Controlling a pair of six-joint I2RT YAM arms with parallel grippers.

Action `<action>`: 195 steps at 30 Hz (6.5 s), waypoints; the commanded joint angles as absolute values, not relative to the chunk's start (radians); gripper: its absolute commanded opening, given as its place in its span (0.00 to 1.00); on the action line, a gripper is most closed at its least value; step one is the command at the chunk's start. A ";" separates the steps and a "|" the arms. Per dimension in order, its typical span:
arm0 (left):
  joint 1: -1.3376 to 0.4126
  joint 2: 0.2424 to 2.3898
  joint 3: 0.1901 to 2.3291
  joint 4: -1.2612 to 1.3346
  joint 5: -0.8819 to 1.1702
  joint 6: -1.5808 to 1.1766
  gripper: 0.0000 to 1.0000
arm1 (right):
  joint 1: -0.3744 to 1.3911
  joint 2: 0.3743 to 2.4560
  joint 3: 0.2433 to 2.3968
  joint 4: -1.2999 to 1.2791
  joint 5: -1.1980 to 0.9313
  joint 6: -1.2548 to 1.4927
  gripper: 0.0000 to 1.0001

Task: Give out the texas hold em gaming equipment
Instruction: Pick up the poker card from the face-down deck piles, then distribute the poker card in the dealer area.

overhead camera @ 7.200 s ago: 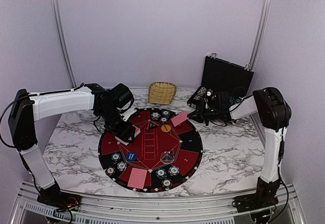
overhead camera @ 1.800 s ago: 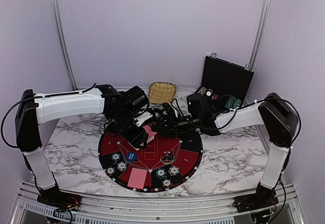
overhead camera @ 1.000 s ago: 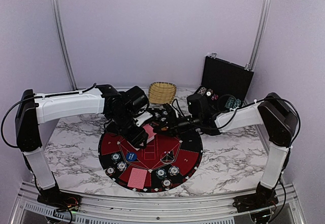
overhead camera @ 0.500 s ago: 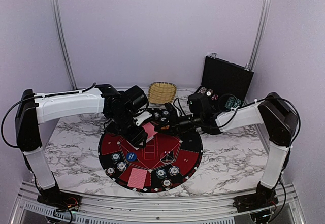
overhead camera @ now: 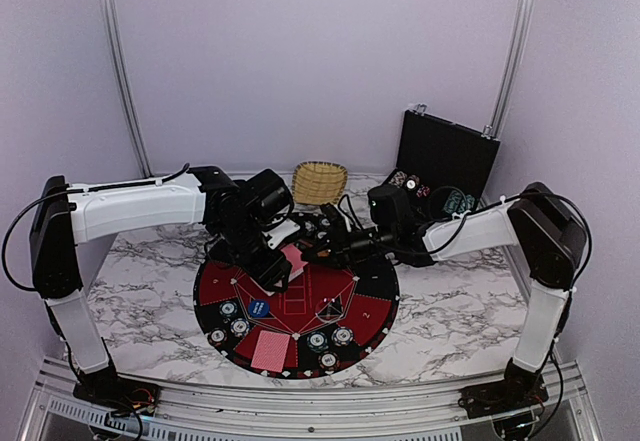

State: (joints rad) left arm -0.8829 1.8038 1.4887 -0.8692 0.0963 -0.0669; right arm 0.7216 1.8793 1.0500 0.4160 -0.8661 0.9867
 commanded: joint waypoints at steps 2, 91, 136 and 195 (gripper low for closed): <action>-0.879 1.775 1.488 -0.873 0.101 -0.069 0.56 | 0.731 1.870 1.079 0.398 -0.866 0.951 0.12; -0.879 1.763 1.483 -0.870 0.113 -0.064 0.51 | 0.715 1.928 1.186 0.336 -0.793 0.922 0.15; -0.877 1.762 1.481 -0.868 0.087 -0.075 0.49 | 0.616 1.777 1.017 0.491 -0.848 1.035 0.00; -0.851 1.768 1.487 -0.853 0.095 -0.066 0.50 | 0.447 1.561 0.452 0.371 -0.777 0.763 0.01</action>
